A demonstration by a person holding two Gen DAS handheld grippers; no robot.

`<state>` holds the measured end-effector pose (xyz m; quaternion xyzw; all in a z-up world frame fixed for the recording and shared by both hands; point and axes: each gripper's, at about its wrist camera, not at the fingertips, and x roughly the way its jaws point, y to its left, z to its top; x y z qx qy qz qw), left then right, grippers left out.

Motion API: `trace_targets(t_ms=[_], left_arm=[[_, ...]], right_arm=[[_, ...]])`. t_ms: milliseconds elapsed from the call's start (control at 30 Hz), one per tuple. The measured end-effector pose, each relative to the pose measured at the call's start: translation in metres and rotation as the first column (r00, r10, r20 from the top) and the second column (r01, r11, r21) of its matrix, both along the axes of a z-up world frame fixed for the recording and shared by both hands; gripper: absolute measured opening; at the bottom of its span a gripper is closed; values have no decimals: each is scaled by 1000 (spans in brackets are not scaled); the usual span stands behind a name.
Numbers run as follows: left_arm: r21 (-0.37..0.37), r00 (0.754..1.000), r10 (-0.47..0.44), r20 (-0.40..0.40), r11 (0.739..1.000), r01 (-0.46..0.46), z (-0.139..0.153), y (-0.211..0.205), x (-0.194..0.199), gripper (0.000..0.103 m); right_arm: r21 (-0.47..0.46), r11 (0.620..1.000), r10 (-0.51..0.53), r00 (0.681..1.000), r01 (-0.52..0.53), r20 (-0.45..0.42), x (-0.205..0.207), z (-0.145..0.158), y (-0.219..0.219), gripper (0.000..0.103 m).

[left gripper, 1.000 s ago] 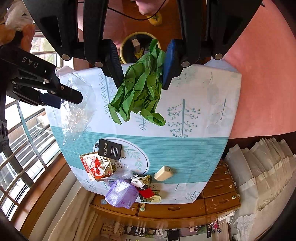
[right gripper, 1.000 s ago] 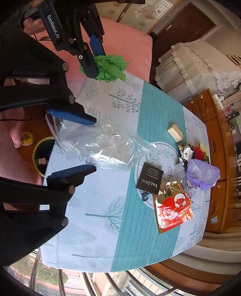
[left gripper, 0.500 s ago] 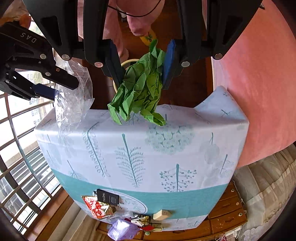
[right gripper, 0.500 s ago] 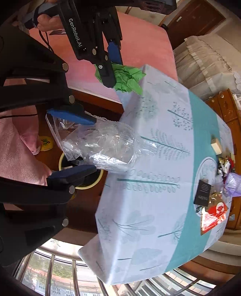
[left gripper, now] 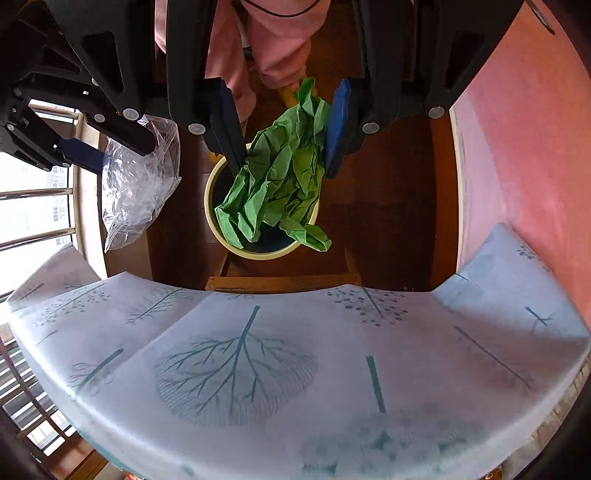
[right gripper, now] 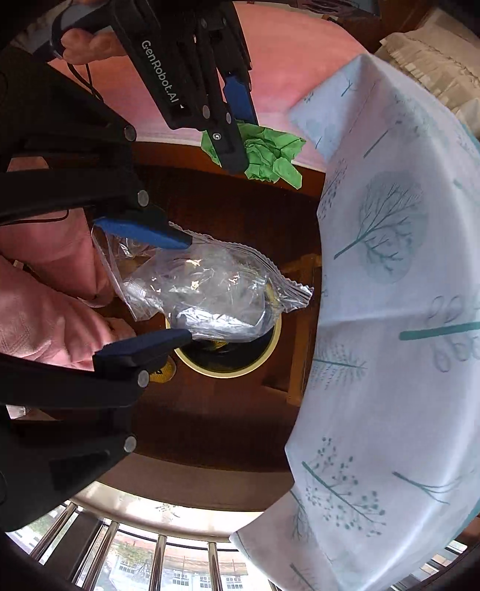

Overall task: Collect trash
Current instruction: 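Carry the glove and plastic bag in both grippers over the bin, then open both grippers to drop the glove and bag into the bin, then raise both tools from the bin back toward the table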

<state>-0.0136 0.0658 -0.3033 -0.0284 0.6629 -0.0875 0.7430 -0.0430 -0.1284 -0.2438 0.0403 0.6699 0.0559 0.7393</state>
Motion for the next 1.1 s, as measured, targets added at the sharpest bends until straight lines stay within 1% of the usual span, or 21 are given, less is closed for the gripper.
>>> trace_targets(t_ms=[133,267,467,567,600,633,667,700,733,767,800,833,867,933,1100], left_arm=[[-24,1000,21,-22,999,-22,-50,-8,11,41],[-38,998,21,-58,999,-23,-97,-21,20,41],[-85,996,26,-87,996,-33,-150,-33,35,43],[-96,991,36,-130,994,-49,-173,-37,40,47],[-100,989,37,-146,994,-52,-179,-37,42,51],[-104,987,38,-157,993,-55,-184,-37,43,61],[-99,987,44,-155,993,-60,-186,-37,44,66],[-90,988,50,-144,994,-63,-188,-37,44,77],[-87,989,54,-135,994,-66,-189,-37,43,84],[-88,990,59,-128,994,-71,-189,-36,43,84],[-89,990,68,-123,993,-79,-190,-34,43,84],[-88,990,78,-117,992,-88,-191,-32,42,85],[-88,990,87,-111,991,-97,-195,-28,39,85],[-91,988,109,-108,989,-119,-195,-23,37,85],[-98,982,156,-107,981,-167,-185,-4,32,85]], right_arm=[[12,999,-37,999,37,-33,3,-52,-16,41],[24,996,-82,995,83,-60,7,-101,-35,41],[66,989,-125,987,132,-100,20,-161,-56,42],[80,988,-122,986,131,-110,26,-185,-62,42],[84,988,-120,986,130,-115,26,-192,-63,42],[89,987,-121,985,132,-121,27,-198,-64,45],[93,986,-124,984,137,-127,29,-204,-65,45],[94,985,-129,982,142,-135,30,-209,-66,46],[91,985,-132,981,146,-142,32,-215,-67,48],[89,984,-138,980,152,-147,32,-219,-69,51],[98,982,-145,978,160,-149,32,-222,-70,55],[112,979,-151,977,169,-149,33,-225,-71,56],[124,977,-154,977,173,-146,33,-225,-72,56],[128,979,-145,981,161,-129,30,-223,-69,57],[113,984,-130,987,141,-96,28,-222,-60,57]])
